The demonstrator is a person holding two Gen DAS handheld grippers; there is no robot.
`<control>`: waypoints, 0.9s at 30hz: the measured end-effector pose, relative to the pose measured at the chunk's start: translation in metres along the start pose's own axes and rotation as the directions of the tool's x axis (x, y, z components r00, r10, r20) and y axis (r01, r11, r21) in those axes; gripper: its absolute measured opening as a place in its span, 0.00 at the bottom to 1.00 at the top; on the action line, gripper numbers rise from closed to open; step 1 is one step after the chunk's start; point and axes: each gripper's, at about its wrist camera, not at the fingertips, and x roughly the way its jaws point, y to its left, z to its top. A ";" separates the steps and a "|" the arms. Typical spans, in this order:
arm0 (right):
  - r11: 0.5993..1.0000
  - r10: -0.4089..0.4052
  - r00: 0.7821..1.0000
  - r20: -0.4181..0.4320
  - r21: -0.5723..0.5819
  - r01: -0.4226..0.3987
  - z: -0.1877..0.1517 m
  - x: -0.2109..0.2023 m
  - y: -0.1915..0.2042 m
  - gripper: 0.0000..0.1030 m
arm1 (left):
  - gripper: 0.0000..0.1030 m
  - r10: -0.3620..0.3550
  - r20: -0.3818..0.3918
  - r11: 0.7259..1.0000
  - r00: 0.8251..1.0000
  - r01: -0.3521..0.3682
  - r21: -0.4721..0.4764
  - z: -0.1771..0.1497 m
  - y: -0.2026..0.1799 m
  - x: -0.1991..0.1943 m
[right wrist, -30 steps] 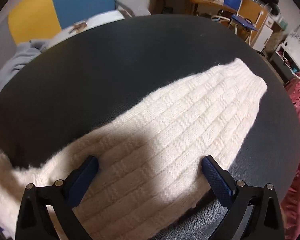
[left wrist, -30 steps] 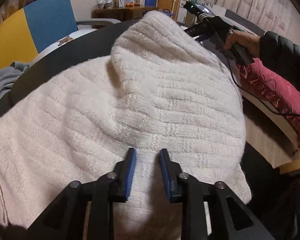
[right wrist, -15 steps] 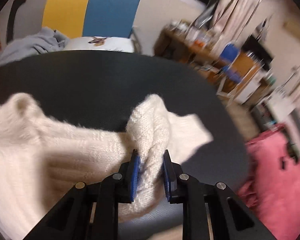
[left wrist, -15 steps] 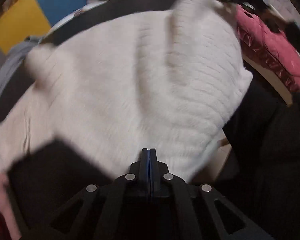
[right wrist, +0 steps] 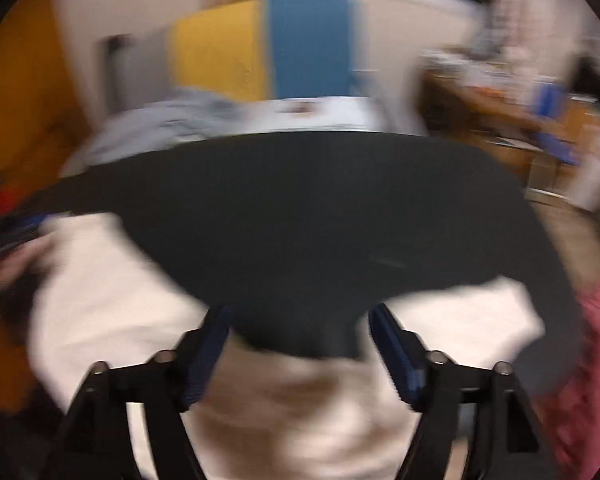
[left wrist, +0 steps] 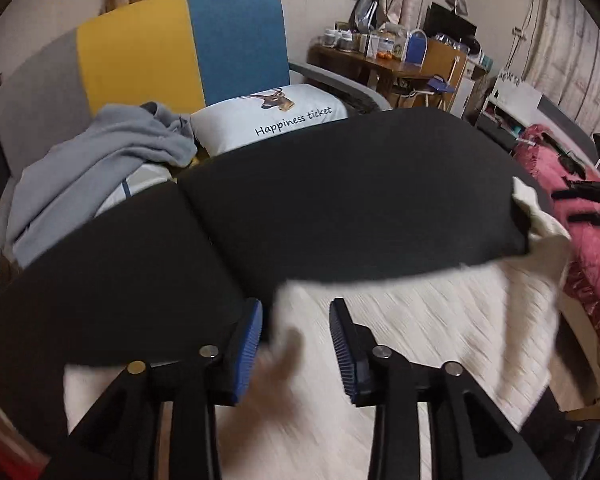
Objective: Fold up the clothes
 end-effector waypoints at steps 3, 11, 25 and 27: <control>0.978 0.164 0.973 -0.161 -0.102 -0.182 0.026 0.045 0.031 0.74 | 0.40 -0.083 -0.082 0.995 0.993 0.087 0.040 0.016 0.015 0.029; 0.934 0.258 0.760 -0.596 -0.047 -0.354 0.013 0.182 0.063 0.75 | 0.51 -0.264 -0.244 0.957 0.933 0.285 0.052 0.002 0.031 0.088; 0.915 -0.021 0.904 -0.428 -0.373 -0.155 -0.006 0.143 0.175 0.18 | 0.05 -0.166 0.096 0.975 0.981 0.178 -0.135 -0.054 0.039 0.010; 0.901 -0.074 0.937 -0.340 -0.425 -0.083 0.005 0.134 0.191 0.17 | 0.05 -0.104 0.233 0.980 0.967 0.140 -0.144 -0.042 0.048 -0.034</control>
